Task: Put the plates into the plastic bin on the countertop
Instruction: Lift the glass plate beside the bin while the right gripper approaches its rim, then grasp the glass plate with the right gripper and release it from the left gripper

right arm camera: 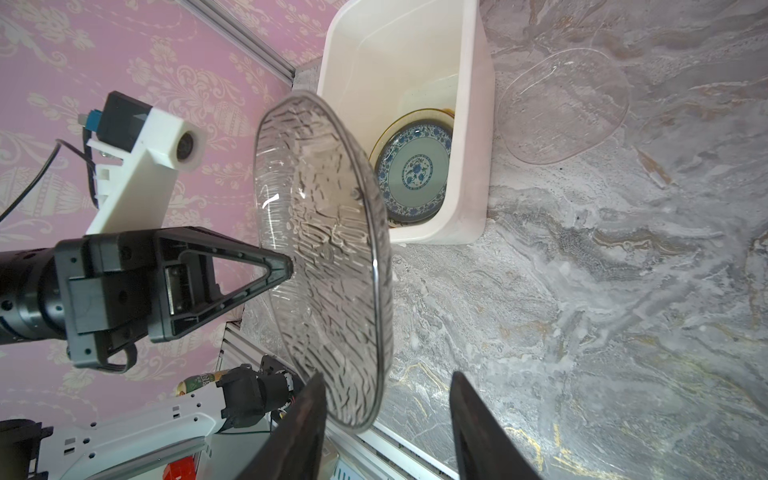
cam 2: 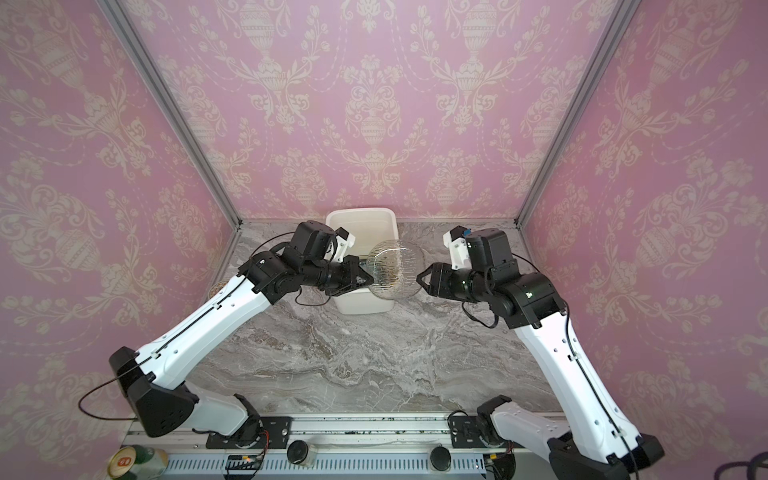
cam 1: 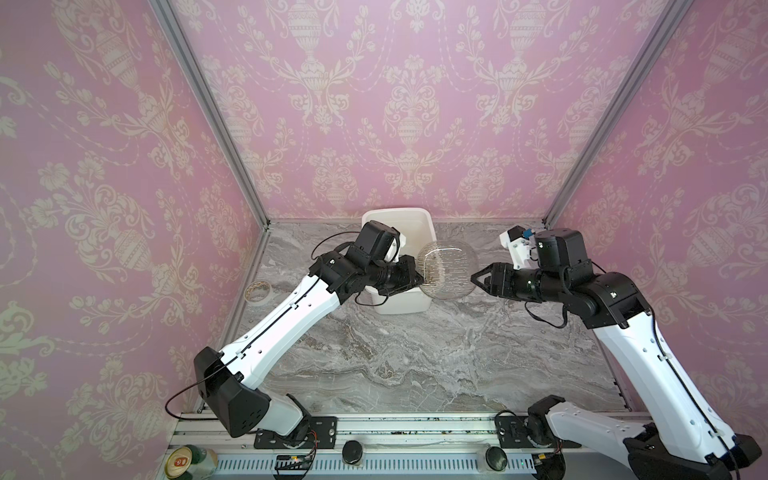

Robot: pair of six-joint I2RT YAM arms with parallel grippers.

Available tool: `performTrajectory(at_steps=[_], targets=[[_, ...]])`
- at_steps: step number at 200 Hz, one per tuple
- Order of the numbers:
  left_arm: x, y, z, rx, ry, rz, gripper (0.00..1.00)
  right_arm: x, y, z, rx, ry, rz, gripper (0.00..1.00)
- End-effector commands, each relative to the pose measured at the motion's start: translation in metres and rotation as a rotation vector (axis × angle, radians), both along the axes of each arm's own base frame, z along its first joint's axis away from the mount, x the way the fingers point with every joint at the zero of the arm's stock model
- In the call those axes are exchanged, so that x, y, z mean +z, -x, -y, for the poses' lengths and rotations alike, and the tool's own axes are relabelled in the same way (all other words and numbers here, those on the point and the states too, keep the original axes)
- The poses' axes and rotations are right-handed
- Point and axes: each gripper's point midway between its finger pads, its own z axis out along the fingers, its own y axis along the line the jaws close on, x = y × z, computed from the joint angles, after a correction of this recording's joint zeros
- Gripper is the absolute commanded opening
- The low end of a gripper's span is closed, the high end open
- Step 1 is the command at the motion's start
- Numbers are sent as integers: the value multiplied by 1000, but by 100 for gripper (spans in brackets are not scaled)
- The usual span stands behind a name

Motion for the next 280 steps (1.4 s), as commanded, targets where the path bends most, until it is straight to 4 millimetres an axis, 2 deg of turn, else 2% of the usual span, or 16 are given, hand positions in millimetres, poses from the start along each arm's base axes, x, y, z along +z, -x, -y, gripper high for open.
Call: performTrajectory(at_steps=[1,24,55,80,104,119,137,167,179,199,250,280], targets=[[4,8,-4,-18,23,-14,0,8,-14,-2,-1,-4,68,44],[3,10,-3,-24,24,-23,0,10,-20,-3,-8,-4,82,37],[3,11,-2,-32,25,-26,0,7,-27,-6,-6,-4,77,22],[1,12,-3,-33,21,-30,0,3,-29,-9,2,-6,67,18],[0,12,-3,-32,20,-37,0,0,-30,-8,-2,-1,61,3],[1,12,-3,-27,23,-33,0,0,-30,-8,-5,2,62,0],[3,9,-6,-4,26,-14,10,1,-31,-8,-6,5,65,0],[17,2,-13,40,63,74,47,7,-33,-8,2,14,74,0],[24,-1,-22,69,70,120,59,10,-34,-8,5,24,78,0],[40,-3,-44,132,61,224,72,11,-38,-7,3,51,70,0],[96,9,-119,278,-64,600,99,4,-72,-16,-33,99,-4,0],[107,11,-152,343,-175,703,99,-3,-97,-29,-59,146,-57,0]])
